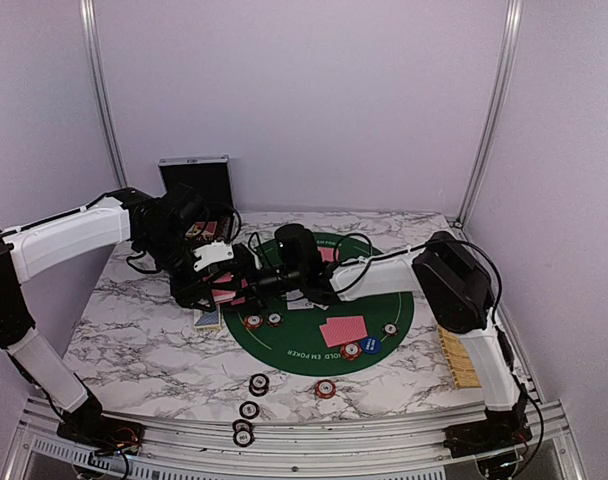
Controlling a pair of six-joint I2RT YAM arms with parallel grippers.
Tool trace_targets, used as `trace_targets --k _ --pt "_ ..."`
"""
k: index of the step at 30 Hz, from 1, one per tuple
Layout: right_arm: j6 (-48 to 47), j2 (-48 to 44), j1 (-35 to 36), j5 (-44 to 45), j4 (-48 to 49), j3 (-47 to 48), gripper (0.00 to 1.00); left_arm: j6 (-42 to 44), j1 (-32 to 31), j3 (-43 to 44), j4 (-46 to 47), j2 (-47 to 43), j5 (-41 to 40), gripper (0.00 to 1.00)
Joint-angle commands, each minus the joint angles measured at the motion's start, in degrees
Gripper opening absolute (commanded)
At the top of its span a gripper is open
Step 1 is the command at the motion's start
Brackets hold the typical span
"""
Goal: Distribute texas hold em gaming equipment
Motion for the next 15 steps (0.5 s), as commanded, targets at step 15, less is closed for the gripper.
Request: trace_targets --k 15 --pt "-5.13 0.04 -1.21 1.74 -9.38 1.73 0.78 0.38 0.03 1.06 0.76 0.26 0.97 0.0"
